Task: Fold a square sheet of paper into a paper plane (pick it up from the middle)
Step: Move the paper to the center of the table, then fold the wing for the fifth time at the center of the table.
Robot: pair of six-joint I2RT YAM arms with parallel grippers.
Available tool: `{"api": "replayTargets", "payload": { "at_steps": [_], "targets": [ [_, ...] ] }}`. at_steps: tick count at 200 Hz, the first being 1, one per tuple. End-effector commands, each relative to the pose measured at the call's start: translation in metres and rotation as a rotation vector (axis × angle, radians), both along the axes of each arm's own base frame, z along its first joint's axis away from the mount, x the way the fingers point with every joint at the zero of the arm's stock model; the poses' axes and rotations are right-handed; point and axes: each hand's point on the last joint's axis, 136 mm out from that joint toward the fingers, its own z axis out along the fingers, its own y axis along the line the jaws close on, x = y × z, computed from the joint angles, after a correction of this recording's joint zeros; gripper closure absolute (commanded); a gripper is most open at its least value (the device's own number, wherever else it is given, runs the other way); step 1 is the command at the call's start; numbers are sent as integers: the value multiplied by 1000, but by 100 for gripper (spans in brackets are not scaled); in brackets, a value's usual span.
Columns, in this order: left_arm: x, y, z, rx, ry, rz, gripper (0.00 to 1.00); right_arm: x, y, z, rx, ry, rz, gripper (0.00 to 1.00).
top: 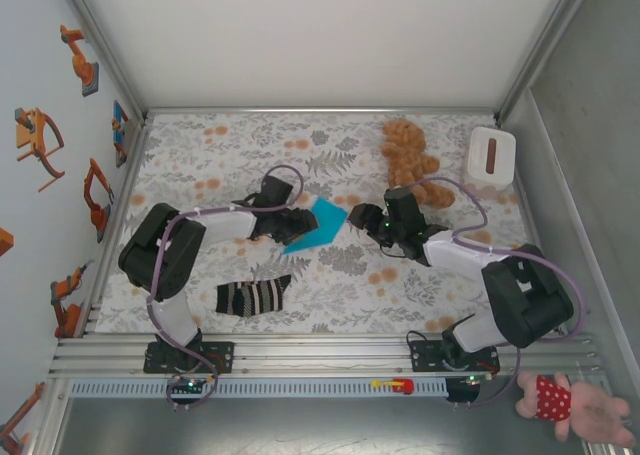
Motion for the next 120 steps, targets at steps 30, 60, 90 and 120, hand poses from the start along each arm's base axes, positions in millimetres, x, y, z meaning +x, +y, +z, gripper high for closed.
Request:
{"api": "replayTargets", "payload": {
  "at_steps": [30, 60, 90, 120],
  "targets": [
    [-18, -11, -28, 14, 130, 96, 62, -20, 5, -12, 57, 126, -36, 50],
    [-22, -6, -35, 28, 161, 137, 69, -29, 19, -28, 135, 177, -31, 55],
    [-25, -2, -38, 39, 179, 155, 73, -33, 28, -39, 173, 211, -27, 60],
    [-28, -2, -41, 15, 217, 174, 75, -37, 26, -46, 147, 229, -40, 62]
  ]
}}
